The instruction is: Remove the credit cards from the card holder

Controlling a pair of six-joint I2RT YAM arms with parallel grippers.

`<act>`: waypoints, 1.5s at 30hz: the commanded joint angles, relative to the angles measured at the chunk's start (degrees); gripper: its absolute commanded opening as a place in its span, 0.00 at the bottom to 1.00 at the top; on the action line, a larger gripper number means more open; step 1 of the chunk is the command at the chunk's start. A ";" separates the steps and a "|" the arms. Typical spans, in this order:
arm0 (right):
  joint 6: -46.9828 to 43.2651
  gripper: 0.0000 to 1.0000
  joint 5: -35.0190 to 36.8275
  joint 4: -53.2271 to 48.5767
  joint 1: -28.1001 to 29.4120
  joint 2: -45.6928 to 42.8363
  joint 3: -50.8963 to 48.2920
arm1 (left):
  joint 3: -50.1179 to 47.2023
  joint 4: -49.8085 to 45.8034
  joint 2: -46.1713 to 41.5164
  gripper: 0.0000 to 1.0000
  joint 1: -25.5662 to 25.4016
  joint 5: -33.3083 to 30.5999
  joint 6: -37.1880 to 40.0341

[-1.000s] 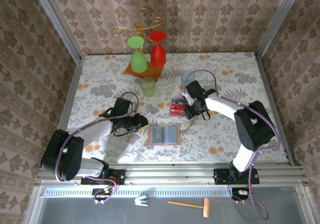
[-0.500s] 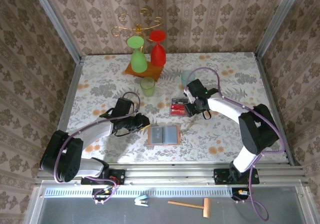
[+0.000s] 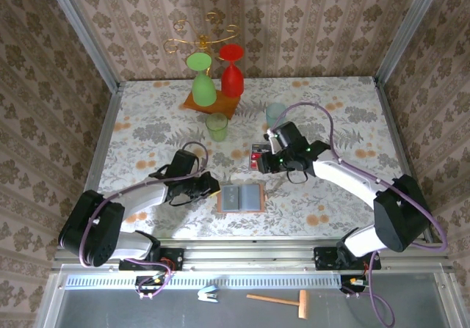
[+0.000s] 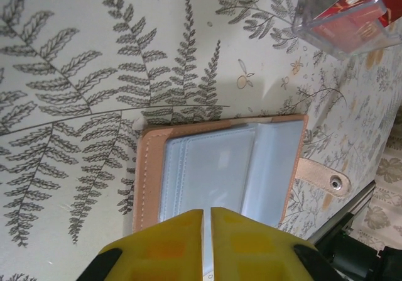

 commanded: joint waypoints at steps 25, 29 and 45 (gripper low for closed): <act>32.03 0.34 -13.17 11.15 14.48 17.67 3.84 | -4.91 1.41 2.72 0.04 -1.38 0.72 0.22; 32.32 0.35 -12.90 10.89 14.69 18.80 4.17 | -4.85 1.46 3.01 0.04 -1.38 0.64 0.37; 31.72 0.39 -10.69 7.26 14.78 21.06 5.41 | -4.47 0.41 3.63 0.04 -1.03 0.81 1.33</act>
